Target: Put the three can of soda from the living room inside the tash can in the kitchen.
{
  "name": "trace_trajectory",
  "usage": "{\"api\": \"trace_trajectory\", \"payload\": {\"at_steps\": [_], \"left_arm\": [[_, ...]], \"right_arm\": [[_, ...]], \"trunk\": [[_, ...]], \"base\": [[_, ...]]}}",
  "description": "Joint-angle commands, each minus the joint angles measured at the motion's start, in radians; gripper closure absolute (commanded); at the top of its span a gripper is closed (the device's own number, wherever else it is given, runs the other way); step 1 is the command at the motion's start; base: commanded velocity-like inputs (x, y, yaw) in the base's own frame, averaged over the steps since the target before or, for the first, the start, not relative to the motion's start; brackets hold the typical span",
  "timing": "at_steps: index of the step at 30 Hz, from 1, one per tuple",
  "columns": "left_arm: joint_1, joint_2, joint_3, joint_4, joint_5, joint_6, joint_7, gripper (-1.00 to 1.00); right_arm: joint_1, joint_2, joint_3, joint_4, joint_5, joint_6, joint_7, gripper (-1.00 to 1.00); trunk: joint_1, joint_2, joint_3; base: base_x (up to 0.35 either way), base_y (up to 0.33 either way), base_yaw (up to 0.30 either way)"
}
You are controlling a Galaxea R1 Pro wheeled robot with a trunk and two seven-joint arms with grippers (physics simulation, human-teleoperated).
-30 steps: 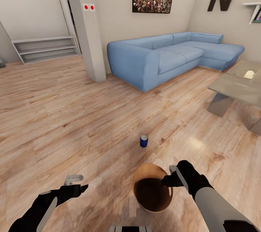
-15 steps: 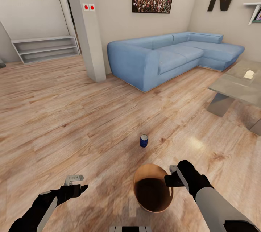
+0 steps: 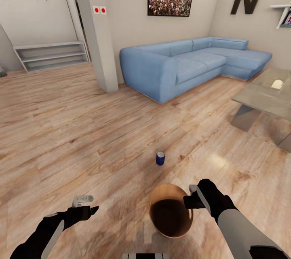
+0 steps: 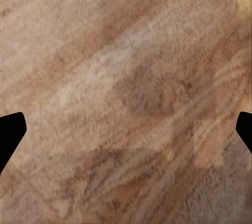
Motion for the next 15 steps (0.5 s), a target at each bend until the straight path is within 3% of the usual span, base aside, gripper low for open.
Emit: {"api": "trace_trajectory", "payload": {"at_steps": [1,15], "left_arm": [[0.000,0.000,0.000,0.000,0.000,0.000,0.000,-1.00],[0.000,0.000,-0.001,0.000,-0.002,-0.029,-0.002,-1.00]], "right_arm": [[0.000,0.000,0.000,0.000,0.008,-0.001,-0.003,1.00],[0.002,-0.003,0.000,0.000,0.008,-0.001,-0.003,1.00]], "trunk": [[0.000,0.000,0.004],[-0.007,0.004,0.058]], "base": [[0.000,0.000,0.000],[0.000,0.000,0.000]]}}
